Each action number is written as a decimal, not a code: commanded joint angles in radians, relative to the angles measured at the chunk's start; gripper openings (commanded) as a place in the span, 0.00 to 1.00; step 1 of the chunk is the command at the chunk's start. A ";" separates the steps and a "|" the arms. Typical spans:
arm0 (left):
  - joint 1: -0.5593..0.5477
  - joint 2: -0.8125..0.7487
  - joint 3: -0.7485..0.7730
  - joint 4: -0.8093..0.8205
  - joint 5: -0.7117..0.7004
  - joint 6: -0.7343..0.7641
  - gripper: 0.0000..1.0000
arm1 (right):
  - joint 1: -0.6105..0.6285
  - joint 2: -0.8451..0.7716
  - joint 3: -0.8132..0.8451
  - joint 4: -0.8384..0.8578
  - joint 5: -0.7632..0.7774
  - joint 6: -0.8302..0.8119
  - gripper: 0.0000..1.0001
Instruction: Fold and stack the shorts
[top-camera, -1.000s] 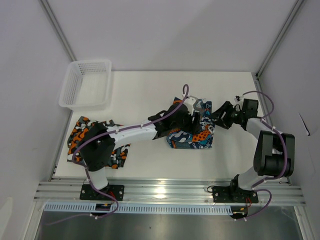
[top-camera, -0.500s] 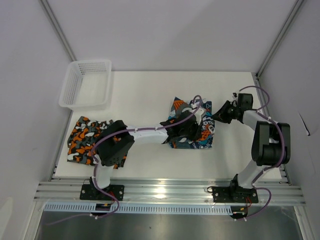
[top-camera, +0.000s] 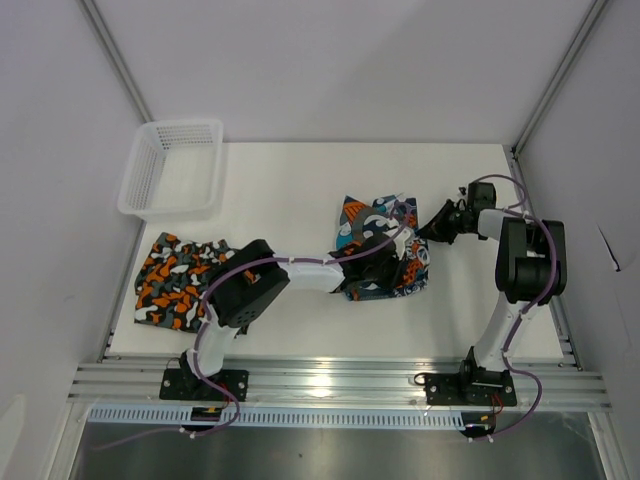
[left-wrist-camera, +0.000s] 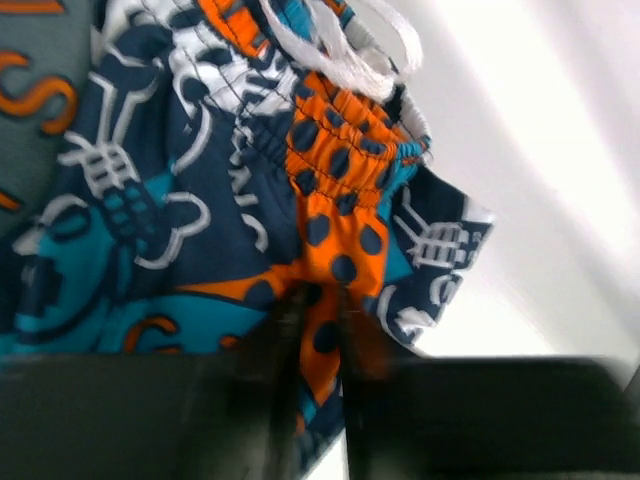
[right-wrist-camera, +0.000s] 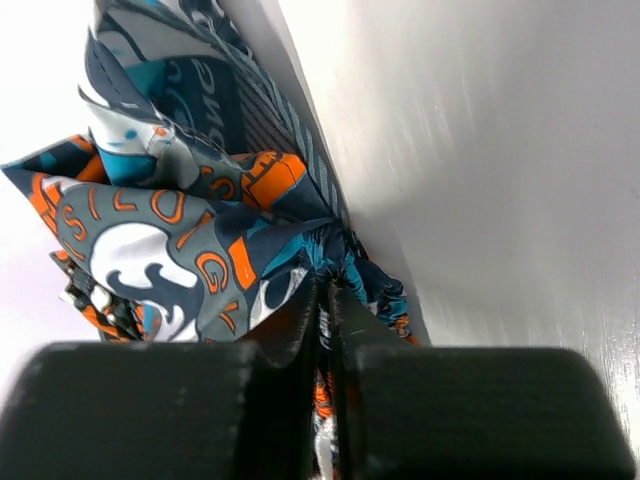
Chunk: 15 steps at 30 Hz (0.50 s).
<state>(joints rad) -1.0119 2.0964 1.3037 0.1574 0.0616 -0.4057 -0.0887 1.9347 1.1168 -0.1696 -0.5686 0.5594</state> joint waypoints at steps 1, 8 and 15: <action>-0.014 -0.076 -0.001 0.008 0.044 -0.028 0.26 | 0.000 0.006 0.075 -0.019 0.010 -0.001 0.20; 0.119 -0.301 0.049 -0.150 0.153 -0.103 0.77 | 0.000 -0.196 0.081 -0.131 0.071 -0.003 0.66; 0.360 -0.313 0.165 -0.352 0.198 -0.001 0.81 | 0.086 -0.538 -0.121 -0.246 0.294 0.107 0.99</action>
<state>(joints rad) -0.7254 1.7748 1.3964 -0.0719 0.2230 -0.4591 -0.0498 1.5009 1.0634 -0.3180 -0.4091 0.5972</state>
